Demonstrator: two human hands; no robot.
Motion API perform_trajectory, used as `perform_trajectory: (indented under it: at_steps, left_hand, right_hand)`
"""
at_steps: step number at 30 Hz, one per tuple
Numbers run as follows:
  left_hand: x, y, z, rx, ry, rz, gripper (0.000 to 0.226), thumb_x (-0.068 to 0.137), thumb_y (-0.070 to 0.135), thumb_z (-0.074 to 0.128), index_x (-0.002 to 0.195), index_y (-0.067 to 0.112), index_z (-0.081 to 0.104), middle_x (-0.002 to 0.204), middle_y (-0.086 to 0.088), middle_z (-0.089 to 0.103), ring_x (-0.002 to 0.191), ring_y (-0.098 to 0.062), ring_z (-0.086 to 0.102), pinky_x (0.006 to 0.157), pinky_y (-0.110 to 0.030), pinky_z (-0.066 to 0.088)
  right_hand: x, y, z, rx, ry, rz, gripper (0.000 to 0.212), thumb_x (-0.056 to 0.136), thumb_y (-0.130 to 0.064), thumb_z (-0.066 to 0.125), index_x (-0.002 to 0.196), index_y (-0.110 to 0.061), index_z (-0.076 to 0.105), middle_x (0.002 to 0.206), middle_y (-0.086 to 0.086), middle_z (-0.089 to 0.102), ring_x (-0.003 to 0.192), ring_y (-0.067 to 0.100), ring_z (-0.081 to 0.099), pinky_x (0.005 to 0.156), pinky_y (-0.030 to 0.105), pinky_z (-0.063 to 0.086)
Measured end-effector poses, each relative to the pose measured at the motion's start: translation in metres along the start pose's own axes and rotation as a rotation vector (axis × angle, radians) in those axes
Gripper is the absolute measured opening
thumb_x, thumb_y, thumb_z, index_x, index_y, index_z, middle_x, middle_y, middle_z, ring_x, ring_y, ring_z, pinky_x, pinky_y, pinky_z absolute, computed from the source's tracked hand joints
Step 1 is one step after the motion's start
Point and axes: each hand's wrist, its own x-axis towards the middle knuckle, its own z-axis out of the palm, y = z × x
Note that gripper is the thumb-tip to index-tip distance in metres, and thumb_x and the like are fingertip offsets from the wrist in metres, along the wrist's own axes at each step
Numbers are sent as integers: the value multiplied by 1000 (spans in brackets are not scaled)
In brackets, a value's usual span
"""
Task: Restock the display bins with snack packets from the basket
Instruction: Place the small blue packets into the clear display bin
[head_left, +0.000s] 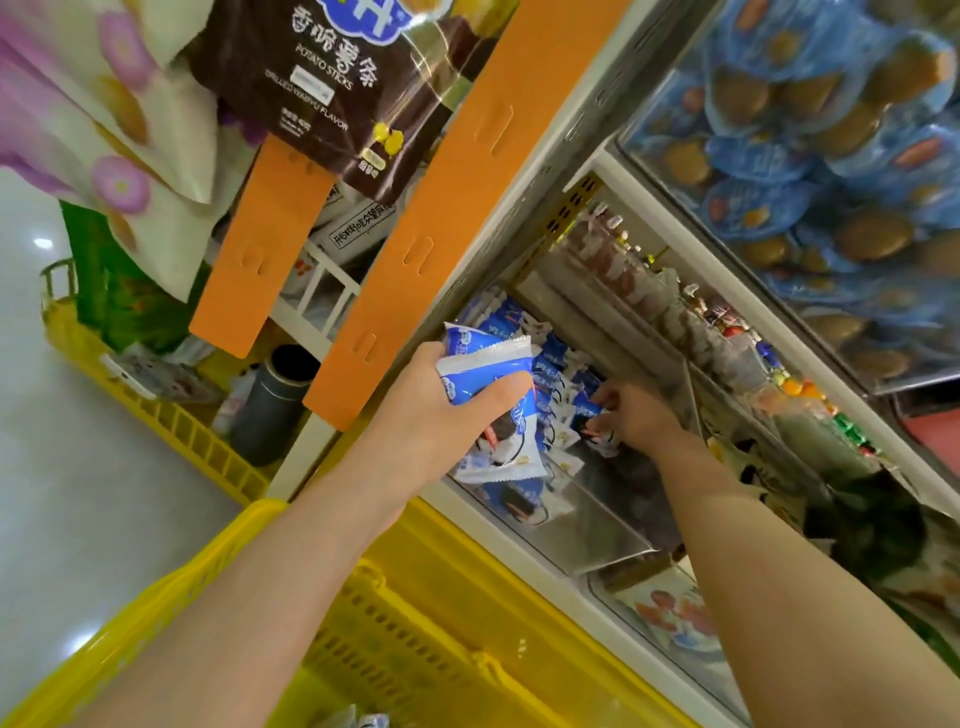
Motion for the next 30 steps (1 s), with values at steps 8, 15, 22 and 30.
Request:
perform_trajectory:
  at_steps: [8, 15, 22, 30]
  left_hand:
    - [-2, -3, 0, 5, -2, -10, 42, 77, 36, 68, 112, 21, 51, 97, 4, 66, 81, -3, 64, 53, -9, 49]
    - [-6, -6, 3, 13, -5, -68, 36, 75, 44, 67, 104, 25, 56, 85, 10, 69, 69, 4, 65, 52, -11, 46]
    - [-16, -4, 14, -27, 11, -123, 46, 83, 50, 55, 120, 23, 54, 100, 4, 69, 88, -6, 66, 68, -19, 51]
    - [-27, 1, 19, -20, 16, -175, 48, 90, 54, 43, 124, 20, 43, 107, -1, 63, 90, -8, 63, 71, -27, 51]
  right_hand:
    - [-1, -3, 4, -106, 1, -16, 31, 83, -15, 68, 113, -15, 58, 116, 6, 60, 100, 20, 56, 85, 31, 46]
    - [-49, -43, -26, 219, 307, -154, 28, 93, -22, 57, 120, -15, 56, 108, 0, 64, 93, 12, 62, 81, 24, 51]
    - [-150, -89, -27, 645, -1, -417, 10, 85, -48, 56, 91, -40, 56, 86, -18, 63, 76, -6, 62, 63, 13, 52]
    - [-164, -82, -24, 769, -106, -369, 8, 79, -36, 70, 80, -36, 62, 75, -20, 69, 68, -6, 62, 61, 10, 48]
